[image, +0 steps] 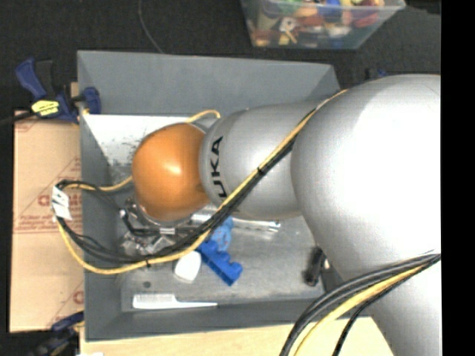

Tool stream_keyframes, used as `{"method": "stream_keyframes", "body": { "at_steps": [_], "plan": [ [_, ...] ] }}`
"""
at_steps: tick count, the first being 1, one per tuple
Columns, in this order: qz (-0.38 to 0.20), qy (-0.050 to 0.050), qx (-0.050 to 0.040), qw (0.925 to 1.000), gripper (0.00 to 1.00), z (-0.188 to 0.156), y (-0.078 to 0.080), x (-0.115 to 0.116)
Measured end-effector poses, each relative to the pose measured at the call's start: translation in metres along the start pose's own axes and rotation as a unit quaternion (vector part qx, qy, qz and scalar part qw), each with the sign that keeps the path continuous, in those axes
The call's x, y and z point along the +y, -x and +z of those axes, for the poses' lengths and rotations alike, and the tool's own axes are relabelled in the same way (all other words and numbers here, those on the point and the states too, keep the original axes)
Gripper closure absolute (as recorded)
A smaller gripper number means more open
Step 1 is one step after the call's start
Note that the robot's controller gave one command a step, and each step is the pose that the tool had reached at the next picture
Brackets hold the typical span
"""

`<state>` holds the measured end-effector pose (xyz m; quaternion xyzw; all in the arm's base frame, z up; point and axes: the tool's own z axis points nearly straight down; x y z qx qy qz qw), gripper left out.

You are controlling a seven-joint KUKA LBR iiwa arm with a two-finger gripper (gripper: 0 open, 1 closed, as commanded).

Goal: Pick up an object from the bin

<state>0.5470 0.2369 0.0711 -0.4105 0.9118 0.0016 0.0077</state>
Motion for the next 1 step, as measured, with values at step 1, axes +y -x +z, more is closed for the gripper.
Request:
{"method": "stream_keyframes", "body": {
  "at_steps": [1],
  "plan": [
    [0.001,0.001,0.0033,1.0000,1.00,-0.0223,-0.0019,0.0005]
  ]
}}
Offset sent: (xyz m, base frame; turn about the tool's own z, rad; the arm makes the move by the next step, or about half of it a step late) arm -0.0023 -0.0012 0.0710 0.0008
